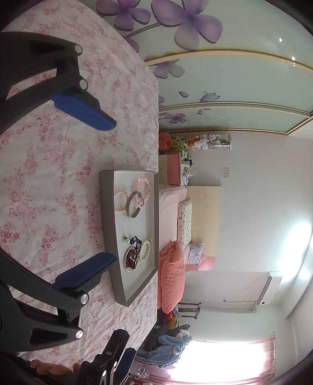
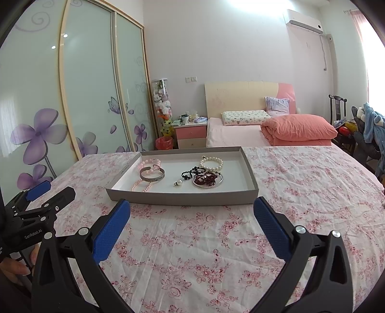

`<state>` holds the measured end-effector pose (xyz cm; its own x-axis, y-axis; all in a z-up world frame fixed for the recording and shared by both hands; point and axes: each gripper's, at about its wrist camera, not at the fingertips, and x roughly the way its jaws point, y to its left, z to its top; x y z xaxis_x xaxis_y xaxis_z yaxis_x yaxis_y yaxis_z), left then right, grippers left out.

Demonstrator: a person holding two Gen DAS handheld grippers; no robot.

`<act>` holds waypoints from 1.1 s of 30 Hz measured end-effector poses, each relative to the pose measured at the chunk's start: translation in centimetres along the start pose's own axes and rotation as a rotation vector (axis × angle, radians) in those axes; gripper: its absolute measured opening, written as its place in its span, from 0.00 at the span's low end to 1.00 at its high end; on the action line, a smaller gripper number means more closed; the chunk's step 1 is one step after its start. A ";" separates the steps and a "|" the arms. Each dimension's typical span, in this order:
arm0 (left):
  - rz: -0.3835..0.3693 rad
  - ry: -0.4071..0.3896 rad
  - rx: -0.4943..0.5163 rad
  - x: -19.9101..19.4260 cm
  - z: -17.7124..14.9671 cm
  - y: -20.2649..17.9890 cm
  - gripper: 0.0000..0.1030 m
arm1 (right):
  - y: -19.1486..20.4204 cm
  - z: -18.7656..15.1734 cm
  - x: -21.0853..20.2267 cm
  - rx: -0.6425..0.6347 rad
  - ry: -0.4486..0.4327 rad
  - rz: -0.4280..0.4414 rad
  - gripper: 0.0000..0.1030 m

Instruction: Organize jewelry

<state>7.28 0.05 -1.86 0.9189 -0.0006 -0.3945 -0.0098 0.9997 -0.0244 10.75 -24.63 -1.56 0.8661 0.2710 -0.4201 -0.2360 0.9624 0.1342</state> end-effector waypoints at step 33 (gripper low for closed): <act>0.005 0.012 0.000 0.3 -0.2 -0.3 0.96 | -0.2 -0.1 0.3 0.007 0.008 0.003 0.98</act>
<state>7.47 -0.29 -2.15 0.9140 0.0044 -0.4058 -0.0149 0.9996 -0.0227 10.98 -24.73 -1.79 0.8619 0.2740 -0.4268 -0.2353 0.9615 0.1420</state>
